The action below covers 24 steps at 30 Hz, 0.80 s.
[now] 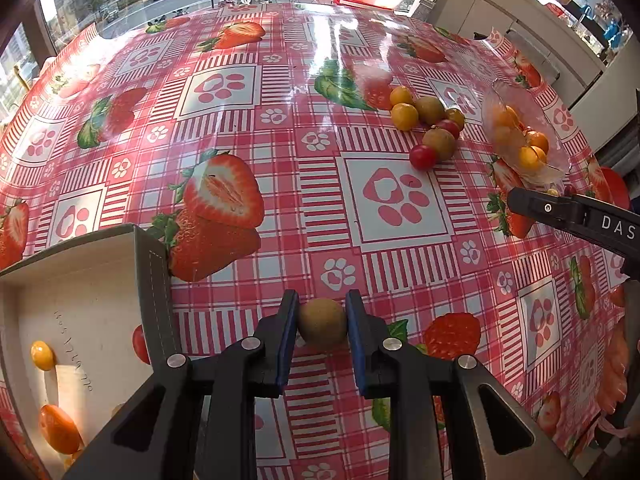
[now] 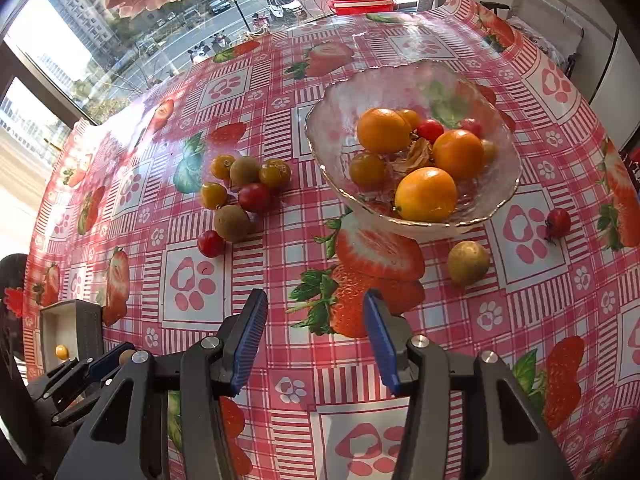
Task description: Organize fruits
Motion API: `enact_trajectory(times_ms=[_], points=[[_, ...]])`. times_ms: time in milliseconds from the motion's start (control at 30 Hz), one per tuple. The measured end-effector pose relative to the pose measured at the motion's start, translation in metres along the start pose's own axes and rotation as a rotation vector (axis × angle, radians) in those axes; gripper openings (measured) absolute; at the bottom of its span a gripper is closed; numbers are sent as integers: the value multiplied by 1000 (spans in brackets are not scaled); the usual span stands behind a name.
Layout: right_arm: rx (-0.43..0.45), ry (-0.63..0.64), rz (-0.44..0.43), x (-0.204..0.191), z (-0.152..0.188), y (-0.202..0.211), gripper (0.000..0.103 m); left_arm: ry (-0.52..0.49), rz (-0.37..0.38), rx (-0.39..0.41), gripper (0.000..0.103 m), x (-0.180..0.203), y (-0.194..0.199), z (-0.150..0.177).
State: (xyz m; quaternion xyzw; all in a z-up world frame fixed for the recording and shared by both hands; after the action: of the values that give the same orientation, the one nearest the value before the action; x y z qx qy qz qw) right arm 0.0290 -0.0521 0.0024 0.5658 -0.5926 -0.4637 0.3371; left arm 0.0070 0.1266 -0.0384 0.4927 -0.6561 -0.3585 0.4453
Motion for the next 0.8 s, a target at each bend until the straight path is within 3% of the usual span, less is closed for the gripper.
enact_trajectory(times_ms=[133, 600, 800], points=[[-4, -110, 1, 31, 7, 9, 54, 0, 3, 2, 25, 0, 0, 0], [-13, -188, 164, 116, 41, 34, 54, -14, -7, 1, 25, 1, -1, 0], [-9, -217, 211, 144, 28, 24, 54, -33, -21, -5, 25, 3, -2, 0]])
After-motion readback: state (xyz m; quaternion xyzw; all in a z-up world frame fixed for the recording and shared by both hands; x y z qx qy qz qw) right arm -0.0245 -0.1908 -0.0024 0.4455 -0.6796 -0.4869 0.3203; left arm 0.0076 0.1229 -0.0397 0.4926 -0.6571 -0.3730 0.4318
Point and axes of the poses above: each gripper's, at about its wrist camera, not at the fingertips, and y roughly against the way its jaws point, x to its right, z to its underside, the point moved 6 cm from there along -y, roughly the way its jaws point, and after that the axes turned 6 degrees about z, right-handed, at the moved point
